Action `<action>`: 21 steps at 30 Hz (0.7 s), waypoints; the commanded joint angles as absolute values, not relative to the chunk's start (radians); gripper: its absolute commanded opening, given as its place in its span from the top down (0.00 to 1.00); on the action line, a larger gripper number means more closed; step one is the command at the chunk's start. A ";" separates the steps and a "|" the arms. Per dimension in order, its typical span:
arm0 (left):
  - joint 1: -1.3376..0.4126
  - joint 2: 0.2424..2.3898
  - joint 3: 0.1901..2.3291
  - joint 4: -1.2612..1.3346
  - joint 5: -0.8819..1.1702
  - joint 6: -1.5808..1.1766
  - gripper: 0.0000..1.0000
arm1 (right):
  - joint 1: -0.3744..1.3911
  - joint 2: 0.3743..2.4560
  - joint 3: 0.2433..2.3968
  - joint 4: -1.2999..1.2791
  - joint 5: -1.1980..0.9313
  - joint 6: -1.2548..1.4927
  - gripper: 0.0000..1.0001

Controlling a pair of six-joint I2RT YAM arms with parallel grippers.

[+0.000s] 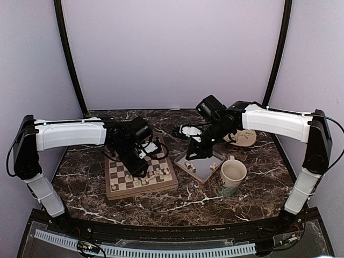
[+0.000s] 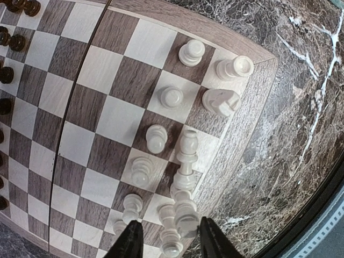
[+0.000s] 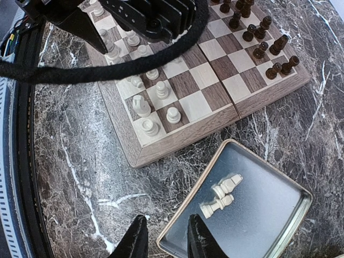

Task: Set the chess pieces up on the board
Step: Pick up the chess pile from the chessboard.

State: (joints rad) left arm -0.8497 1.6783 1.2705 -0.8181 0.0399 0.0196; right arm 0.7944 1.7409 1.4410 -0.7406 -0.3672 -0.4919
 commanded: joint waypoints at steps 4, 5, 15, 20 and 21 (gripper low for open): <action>-0.856 1.695 1.303 -0.847 0.071 0.037 0.66 | 0.781 1.709 1.431 -0.721 -0.374 -0.485 0.74; -0.857 1.696 1.302 -0.849 0.075 0.037 0.67 | 0.781 1.709 1.431 -0.720 -0.374 -0.486 0.74; -0.865 1.727 1.295 -0.853 0.089 0.032 0.67 | 0.778 1.712 1.431 -0.721 -0.370 -0.486 0.74; -0.868 1.730 1.302 -0.853 0.093 0.032 0.76 | 0.777 1.713 1.433 -0.721 -0.368 -0.486 0.74; -0.868 1.729 1.304 -0.854 0.096 0.032 0.78 | 0.776 1.714 1.433 -0.721 -0.367 -0.486 0.74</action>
